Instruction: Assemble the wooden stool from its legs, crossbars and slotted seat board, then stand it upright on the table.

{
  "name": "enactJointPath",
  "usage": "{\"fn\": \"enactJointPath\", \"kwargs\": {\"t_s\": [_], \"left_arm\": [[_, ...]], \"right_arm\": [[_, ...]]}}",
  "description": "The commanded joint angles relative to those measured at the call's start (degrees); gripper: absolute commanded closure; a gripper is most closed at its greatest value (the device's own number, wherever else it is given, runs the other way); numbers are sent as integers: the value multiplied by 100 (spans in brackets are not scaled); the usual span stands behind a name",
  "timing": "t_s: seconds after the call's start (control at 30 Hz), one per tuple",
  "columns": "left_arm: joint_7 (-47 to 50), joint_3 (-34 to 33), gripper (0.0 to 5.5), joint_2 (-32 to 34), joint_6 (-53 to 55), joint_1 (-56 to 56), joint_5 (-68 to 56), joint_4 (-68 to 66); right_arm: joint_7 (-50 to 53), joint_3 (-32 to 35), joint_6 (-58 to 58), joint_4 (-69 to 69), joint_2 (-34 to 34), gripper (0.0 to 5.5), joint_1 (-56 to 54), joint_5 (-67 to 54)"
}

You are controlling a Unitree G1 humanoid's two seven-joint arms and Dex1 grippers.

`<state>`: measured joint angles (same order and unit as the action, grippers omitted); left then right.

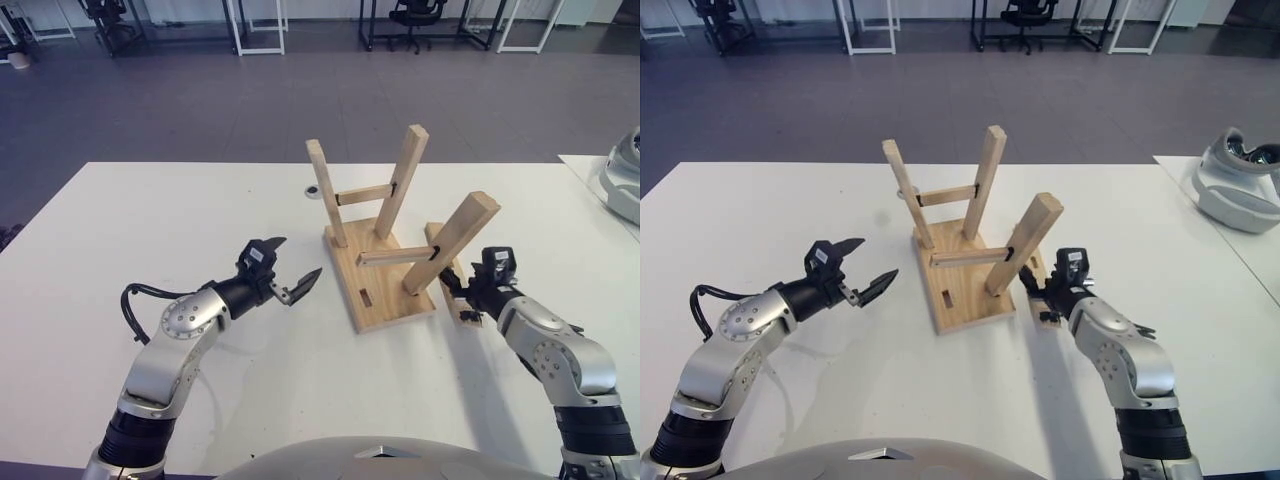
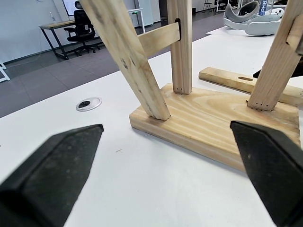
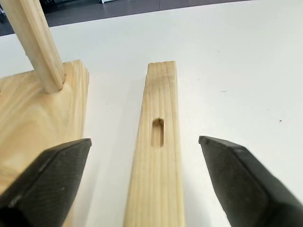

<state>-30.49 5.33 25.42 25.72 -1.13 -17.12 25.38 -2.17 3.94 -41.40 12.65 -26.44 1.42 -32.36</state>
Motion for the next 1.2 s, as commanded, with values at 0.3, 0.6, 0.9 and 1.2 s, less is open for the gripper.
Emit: {"fn": "enactJointPath", "kwargs": {"t_s": [0.3, 0.6, 0.9, 1.2], "left_arm": [[87, -455, 56, 101, 114, 706, -17, 9], [128, -1569, 56, -1010, 954, 3549, -2607, -1112], [627, -2249, 95, -1651, 1257, 5199, -4308, -2121], [598, -2091, 254, -1603, 1329, 5046, -4628, -1631]], "right_arm": [[-302, 154, -143, -462, 86, 287, 152, 726], [-1586, 634, 3021, -850, -1136, 344, -1728, 1901], [-2920, -601, 4219, 704, -901, 344, -3300, 2227], [-2868, -709, 3843, 565, -481, 344, -3430, 2134]]}}
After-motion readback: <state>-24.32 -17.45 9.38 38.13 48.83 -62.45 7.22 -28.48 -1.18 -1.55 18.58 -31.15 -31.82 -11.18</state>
